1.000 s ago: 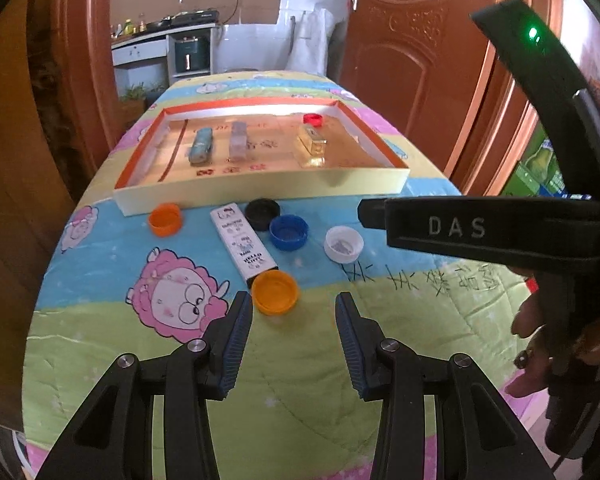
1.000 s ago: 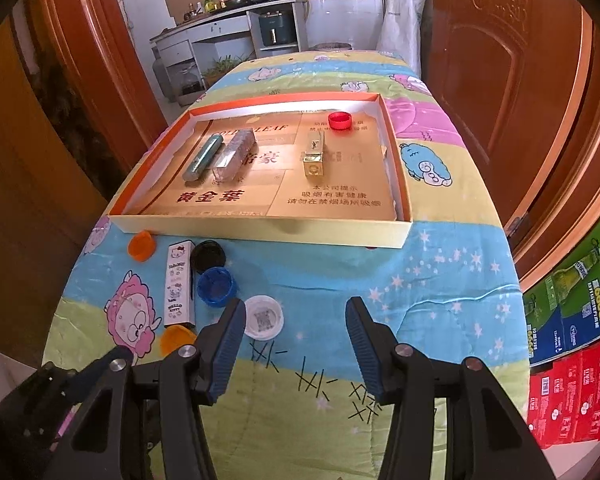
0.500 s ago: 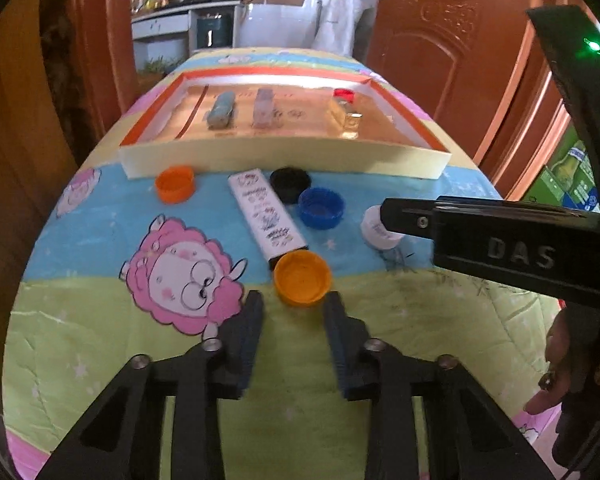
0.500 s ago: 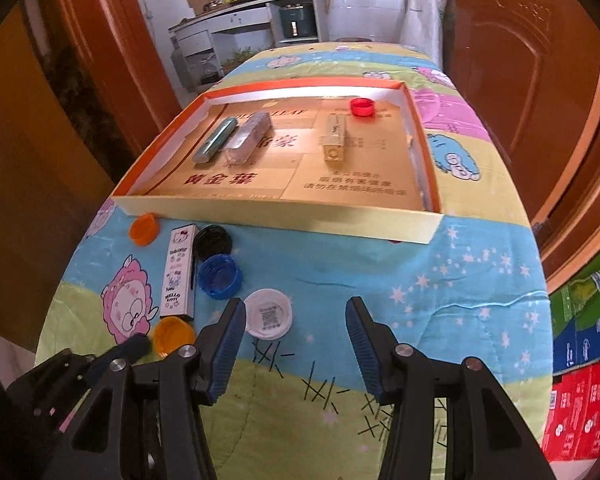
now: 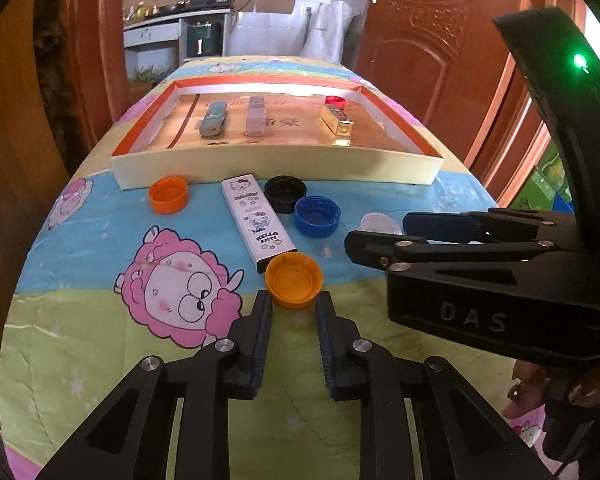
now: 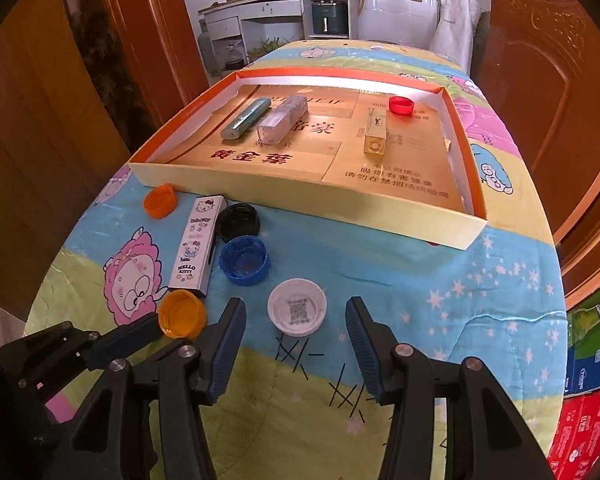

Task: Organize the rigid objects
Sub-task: 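Move the left tool over the large orange cap while the right tool approaches the white QR cap, then grasp the large orange cap with the left tool while the right tool grasps the white QR cap, then carry the orange cap and white QR cap with both tools into the box, then lower and release the orange cap with the left tool while the right tool releases the white cap, then withdraw both open tools from the box back over the quilt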

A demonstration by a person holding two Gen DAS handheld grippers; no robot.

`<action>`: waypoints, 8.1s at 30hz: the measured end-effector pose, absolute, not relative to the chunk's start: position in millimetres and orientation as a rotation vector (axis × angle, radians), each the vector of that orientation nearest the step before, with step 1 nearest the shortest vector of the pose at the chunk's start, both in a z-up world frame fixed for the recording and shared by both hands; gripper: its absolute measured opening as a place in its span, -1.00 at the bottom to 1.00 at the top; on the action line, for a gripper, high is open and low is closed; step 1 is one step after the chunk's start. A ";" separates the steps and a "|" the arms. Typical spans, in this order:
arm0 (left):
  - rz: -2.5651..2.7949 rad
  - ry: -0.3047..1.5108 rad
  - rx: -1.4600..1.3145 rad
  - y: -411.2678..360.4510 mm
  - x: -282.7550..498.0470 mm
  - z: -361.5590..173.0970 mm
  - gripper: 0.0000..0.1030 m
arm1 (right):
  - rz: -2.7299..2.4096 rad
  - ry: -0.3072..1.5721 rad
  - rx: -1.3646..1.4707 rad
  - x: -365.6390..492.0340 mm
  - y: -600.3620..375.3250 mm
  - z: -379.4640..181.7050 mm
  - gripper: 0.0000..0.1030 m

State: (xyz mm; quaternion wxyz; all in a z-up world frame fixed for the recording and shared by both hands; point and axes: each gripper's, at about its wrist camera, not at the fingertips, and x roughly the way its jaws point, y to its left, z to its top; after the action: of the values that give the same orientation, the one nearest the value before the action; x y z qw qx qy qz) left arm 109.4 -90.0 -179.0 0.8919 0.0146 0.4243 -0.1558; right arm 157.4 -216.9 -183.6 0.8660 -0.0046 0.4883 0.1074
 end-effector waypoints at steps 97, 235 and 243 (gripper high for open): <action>-0.248 0.831 -0.036 -41.8 135.9 -84.0 -0.40 | 0.140 0.860 0.049 120.2 -203.4 -73.1 -0.42; -0.161 0.894 -0.062 -22.4 286.6 -96.8 0.05 | 0.056 0.916 0.005 263.8 -211.1 -105.7 -0.39; -0.165 0.876 -0.050 -20.1 262.0 -82.7 0.05 | 0.050 0.896 0.002 242.0 -206.2 -88.8 -0.39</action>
State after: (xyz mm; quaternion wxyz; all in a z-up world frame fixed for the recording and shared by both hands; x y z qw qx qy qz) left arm 262.0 -20.1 -82.7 0.9020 -0.0243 0.4237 -0.0796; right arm 242.0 -206.2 -88.8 0.9011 0.0012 0.4330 0.0243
